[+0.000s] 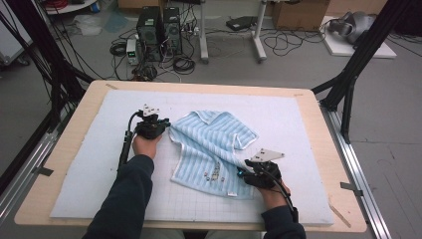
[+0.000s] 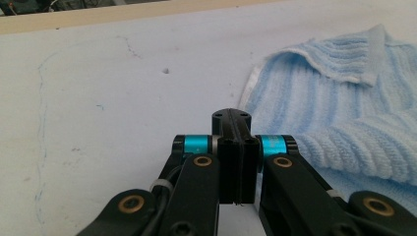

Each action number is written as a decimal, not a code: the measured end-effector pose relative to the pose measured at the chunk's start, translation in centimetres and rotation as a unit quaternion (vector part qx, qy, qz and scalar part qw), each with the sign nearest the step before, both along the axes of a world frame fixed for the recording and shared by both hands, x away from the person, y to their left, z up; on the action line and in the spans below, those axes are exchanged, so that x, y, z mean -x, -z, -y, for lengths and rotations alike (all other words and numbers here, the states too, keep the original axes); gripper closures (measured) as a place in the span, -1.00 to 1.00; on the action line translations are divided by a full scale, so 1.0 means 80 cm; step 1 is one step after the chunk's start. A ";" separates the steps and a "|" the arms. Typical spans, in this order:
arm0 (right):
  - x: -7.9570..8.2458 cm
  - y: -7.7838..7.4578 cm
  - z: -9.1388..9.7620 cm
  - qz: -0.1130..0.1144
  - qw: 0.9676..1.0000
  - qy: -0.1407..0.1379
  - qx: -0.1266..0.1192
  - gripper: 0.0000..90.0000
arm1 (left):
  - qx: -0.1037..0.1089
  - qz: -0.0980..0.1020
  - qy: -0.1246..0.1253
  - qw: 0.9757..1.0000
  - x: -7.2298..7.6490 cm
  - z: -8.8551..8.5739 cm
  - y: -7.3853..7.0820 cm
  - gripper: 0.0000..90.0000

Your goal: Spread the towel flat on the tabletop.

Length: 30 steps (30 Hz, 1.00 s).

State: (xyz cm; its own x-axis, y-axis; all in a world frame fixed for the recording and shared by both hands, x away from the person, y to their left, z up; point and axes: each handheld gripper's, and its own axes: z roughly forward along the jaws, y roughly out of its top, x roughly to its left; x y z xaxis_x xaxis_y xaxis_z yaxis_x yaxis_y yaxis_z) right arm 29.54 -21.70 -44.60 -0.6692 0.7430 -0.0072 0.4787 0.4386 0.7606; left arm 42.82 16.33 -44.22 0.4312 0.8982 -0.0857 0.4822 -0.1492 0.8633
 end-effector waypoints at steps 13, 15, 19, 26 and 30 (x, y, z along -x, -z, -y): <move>-0.025 0.002 0.007 0.006 0.998 0.059 0.015 0.83 | 0.049 -0.014 0.039 0.998 0.028 -0.018 0.000 0.10; -0.028 0.003 0.009 0.003 0.997 0.074 0.012 0.68 | 0.053 -0.028 0.060 0.996 0.036 -0.018 -0.003 0.02; -0.025 0.000 0.012 0.007 0.996 0.083 0.005 0.40 | 0.042 -0.010 0.096 0.994 0.065 -0.012 -0.009 0.02; -0.008 -0.011 0.022 0.030 0.995 0.093 -0.017 0.17 | 0.051 0.001 0.143 0.988 0.105 0.003 -0.018 0.04; 0.003 -0.014 0.027 0.032 0.995 0.092 -0.024 0.08 | 0.055 0.002 0.157 0.986 0.120 0.008 -0.016 0.03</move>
State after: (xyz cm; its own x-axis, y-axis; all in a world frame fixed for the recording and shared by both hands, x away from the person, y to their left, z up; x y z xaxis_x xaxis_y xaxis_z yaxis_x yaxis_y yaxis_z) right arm 29.28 -23.84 -43.45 -0.5214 0.8533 -0.0071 0.4971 0.3105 0.8102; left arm 33.23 15.65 -42.94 0.6875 0.7052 -0.1736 0.4244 -0.1962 0.8840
